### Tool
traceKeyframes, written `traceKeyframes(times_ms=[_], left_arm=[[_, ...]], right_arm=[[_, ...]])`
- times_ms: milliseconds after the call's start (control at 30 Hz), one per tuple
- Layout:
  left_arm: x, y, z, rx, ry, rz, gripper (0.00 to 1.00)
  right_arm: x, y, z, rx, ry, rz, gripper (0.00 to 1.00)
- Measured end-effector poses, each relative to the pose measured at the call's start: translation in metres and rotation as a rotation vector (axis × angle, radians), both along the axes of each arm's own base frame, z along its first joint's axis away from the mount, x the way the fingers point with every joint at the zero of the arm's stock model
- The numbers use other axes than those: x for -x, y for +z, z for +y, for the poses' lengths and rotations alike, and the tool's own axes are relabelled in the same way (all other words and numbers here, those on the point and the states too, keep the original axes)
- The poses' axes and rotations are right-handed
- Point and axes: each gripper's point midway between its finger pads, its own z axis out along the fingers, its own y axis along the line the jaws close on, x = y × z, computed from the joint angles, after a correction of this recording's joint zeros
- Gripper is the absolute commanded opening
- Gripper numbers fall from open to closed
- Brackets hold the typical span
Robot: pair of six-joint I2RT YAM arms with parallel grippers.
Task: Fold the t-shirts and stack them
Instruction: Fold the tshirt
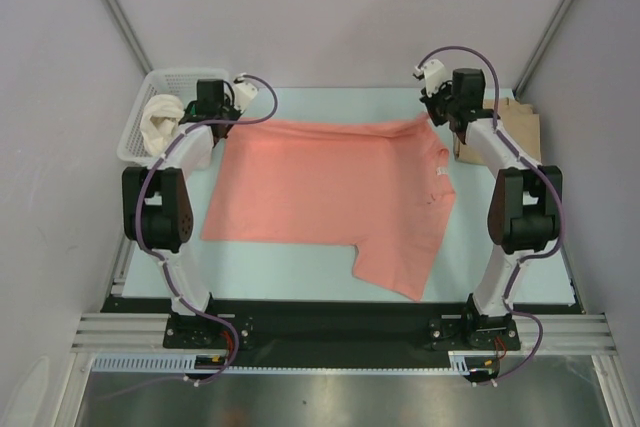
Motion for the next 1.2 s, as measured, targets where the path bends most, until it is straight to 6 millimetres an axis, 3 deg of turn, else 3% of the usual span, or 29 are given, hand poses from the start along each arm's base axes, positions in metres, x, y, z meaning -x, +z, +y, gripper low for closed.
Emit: traceKeyframes(times_ms=[333, 667, 767, 833, 867, 1000, 1200], left_arm=[[0.016, -0.015, 0.0, 0.007, 0.0, 0.049, 0.0], [0.047, -0.037, -0.001, 0.026, 0.005, 0.114, 0.01], [0.055, -0.042, -0.001, 0.035, 0.012, 0.127, 0.01], [0.057, -0.045, -0.001, 0.038, 0.015, 0.137, 0.23], [0.06, -0.047, -0.001, 0.04, 0.019, 0.147, 0.31], [0.067, -0.053, 0.0, 0.056, 0.048, 0.174, 0.52], [0.081, -0.051, 0.002, 0.063, 0.075, 0.184, 0.56]], right_arm=[[0.056, -0.002, 0.006, -0.02, 0.024, 0.051, 0.0], [0.146, -0.04, 0.05, -0.051, 0.119, 0.199, 0.0], [0.165, -0.048, 0.054, -0.058, 0.13, 0.229, 0.0], [0.173, -0.051, 0.053, -0.061, 0.131, 0.245, 0.01], [0.176, -0.052, 0.053, -0.061, 0.13, 0.251, 0.14], [0.186, -0.054, 0.051, -0.06, 0.129, 0.275, 0.36], [0.184, -0.038, 0.046, -0.081, 0.123, 0.255, 0.41]])
